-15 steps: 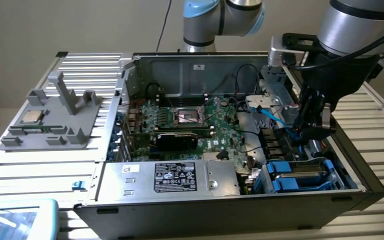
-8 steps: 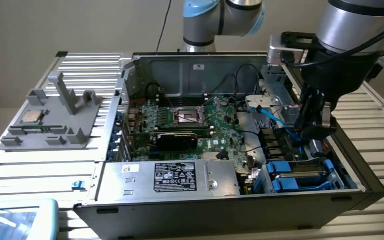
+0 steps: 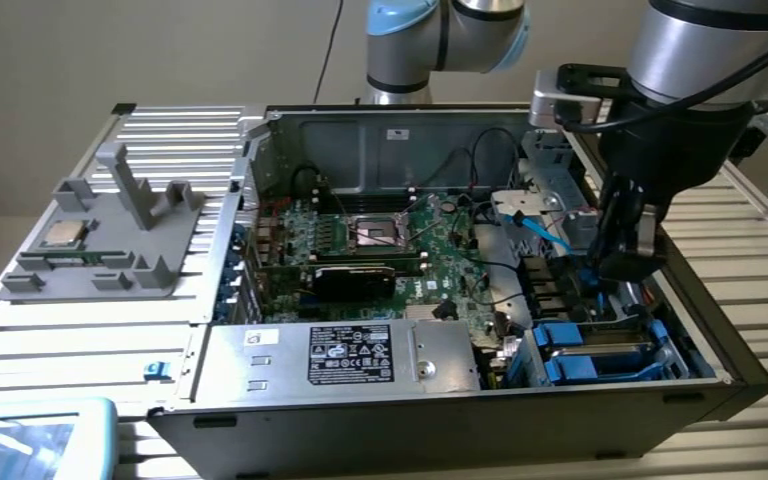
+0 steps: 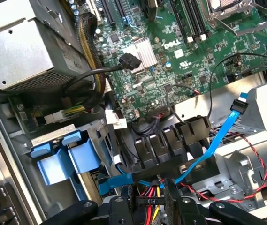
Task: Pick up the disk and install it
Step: 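Insert the first disk wire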
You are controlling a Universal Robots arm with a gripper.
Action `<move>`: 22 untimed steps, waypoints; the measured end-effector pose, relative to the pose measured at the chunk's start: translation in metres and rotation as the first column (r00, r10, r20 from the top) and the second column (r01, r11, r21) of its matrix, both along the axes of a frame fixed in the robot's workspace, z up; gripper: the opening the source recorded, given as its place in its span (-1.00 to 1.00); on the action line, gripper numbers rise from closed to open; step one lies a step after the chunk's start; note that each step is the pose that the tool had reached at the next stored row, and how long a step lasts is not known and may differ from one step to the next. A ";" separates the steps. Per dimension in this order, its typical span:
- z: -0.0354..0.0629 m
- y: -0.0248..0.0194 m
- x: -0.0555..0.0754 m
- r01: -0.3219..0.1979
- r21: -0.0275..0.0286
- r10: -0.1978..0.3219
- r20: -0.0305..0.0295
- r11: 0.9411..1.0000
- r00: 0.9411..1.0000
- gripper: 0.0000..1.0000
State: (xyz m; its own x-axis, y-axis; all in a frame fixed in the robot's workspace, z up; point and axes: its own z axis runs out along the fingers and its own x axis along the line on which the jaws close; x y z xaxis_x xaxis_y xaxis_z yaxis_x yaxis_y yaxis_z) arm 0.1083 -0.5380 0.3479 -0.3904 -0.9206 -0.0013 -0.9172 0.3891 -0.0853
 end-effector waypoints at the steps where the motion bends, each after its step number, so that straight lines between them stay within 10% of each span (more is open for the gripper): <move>1: -0.0001 0.0000 0.000 0.008 -0.001 -0.008 0.000 1.000 1.000 -0.25; 22: -0.0034 -0.0005 -0.001 0.066 -0.002 -0.066 0.000 0.998 0.998 -0.22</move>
State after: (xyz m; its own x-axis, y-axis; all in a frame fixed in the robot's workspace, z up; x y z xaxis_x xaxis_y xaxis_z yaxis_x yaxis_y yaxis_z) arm 0.1078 -0.5385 0.3445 -0.4502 -0.8929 0.0005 -0.8897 0.4485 -0.0860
